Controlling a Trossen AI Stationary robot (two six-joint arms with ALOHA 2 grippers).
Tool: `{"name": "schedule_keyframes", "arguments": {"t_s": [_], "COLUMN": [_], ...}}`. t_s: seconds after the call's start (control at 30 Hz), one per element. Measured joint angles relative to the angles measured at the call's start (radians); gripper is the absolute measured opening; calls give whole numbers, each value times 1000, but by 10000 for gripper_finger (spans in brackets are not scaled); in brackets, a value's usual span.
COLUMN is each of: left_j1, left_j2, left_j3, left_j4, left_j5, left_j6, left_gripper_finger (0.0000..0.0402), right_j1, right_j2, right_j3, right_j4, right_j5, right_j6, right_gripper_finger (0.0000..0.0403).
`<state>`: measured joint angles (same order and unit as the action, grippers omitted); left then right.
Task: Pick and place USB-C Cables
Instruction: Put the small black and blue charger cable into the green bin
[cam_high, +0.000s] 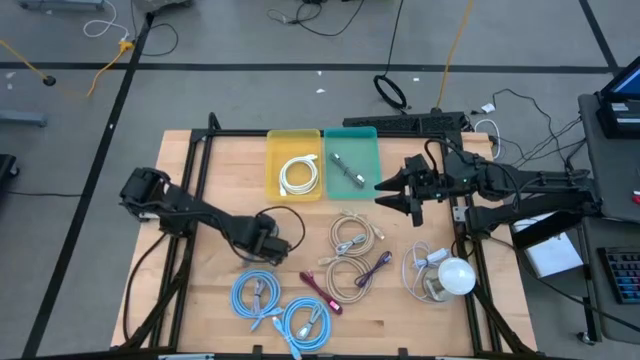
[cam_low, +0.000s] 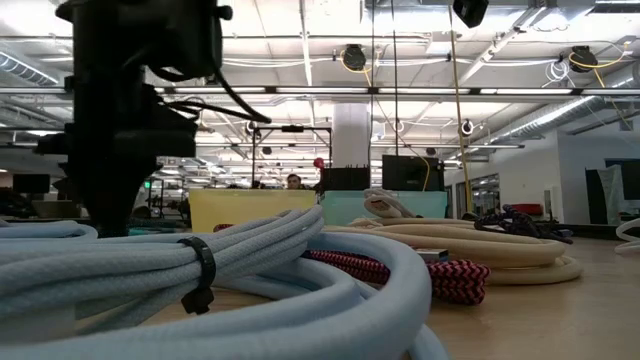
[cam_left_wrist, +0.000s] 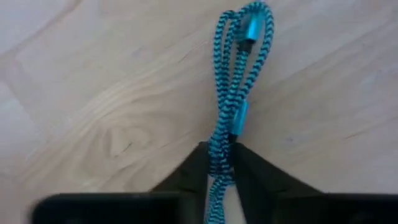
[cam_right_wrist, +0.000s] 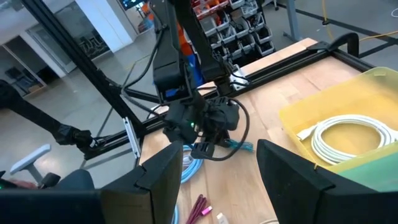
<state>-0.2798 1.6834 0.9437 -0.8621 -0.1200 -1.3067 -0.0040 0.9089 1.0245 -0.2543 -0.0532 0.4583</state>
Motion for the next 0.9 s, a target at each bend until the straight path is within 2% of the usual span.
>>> {"name": "schedule_keyframes", "arguments": {"t_s": [0.07,0.17,0.23,0.3,0.4,0.47,0.53,0.6,0.67,0.73,0.8,0.9], "left_j1": [15,20,6,-15,-47,-56,-47,-17,20,54,74,79], "left_j2": [-3,-34,-76,-143,-246,-310,-361,-384,-384,-376,-363,-359], "left_j3": [2,16,46,77,124,139,143,143,144,144,144,142], "left_j4": [20,26,31,50,169,291,487,671,861,976,1021,989], "left_j5": [16,22,-22,-116,-325,-473,-556,-560,-507,-451,-430,-412], "left_j6": [9,-13,-34,-57,-46,13,133,285,415,484,498,489], "left_gripper_finger": [18,15,10,10,10,10,10,10,10,10,10,10], "right_j1": [0,0,0,0,9,12,13,12,-4,-16,-23,-24], "right_j2": [1,3,3,3,9,24,50,94,150,219,280,341], "right_j3": [0,0,0,0,0,0,0,-10,-29,-45,-67,-71], "right_j4": [3,2,3,17,86,172,260,383,494,612,696,815], "right_j5": [0,0,0,-2,-9,-28,-31,-58,-111,-175,-216,-239], "right_j6": [1,27,55,84,114,142,175,224,282,353,420,477], "right_gripper_finger": [199,199,199,199,199,199,199,199,199,199,199,199]}}
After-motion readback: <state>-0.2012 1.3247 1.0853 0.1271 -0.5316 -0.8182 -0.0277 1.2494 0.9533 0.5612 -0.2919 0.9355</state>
